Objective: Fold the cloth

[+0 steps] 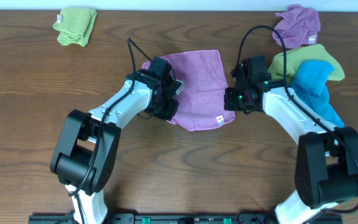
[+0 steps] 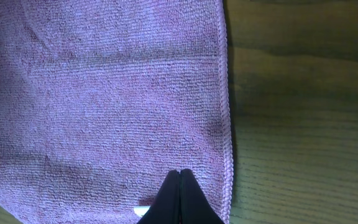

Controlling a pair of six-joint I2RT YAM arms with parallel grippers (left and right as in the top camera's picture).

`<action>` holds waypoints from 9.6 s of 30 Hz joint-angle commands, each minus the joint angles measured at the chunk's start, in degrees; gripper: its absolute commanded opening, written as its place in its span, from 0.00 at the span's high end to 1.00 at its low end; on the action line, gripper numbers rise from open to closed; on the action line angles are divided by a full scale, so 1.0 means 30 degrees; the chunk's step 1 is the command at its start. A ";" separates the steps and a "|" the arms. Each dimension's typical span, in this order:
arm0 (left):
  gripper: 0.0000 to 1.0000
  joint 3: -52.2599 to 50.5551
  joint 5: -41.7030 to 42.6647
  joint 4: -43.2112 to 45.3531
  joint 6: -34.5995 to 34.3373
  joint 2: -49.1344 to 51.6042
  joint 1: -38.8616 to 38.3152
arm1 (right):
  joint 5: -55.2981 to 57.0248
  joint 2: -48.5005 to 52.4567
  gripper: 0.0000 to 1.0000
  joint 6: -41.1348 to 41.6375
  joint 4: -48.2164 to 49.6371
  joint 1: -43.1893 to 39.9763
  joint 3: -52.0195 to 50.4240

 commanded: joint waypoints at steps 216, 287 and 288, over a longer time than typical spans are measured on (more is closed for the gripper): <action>0.05 -0.1778 0.7854 -0.4160 -0.0452 -0.9173 0.5093 | 0.0248 -1.4462 0.77 -0.2419 -1.0389 0.1355 -0.0882; 0.55 -1.2531 1.1956 1.0047 -0.7089 -0.1246 1.0885 | -1.2233 0.0277 0.70 0.5136 1.0506 -0.2739 -0.9515; 0.64 -1.2524 1.1963 1.0047 -0.7096 -0.1246 1.0885 | -1.2218 0.0321 0.88 0.5173 1.0528 -0.2747 -0.9471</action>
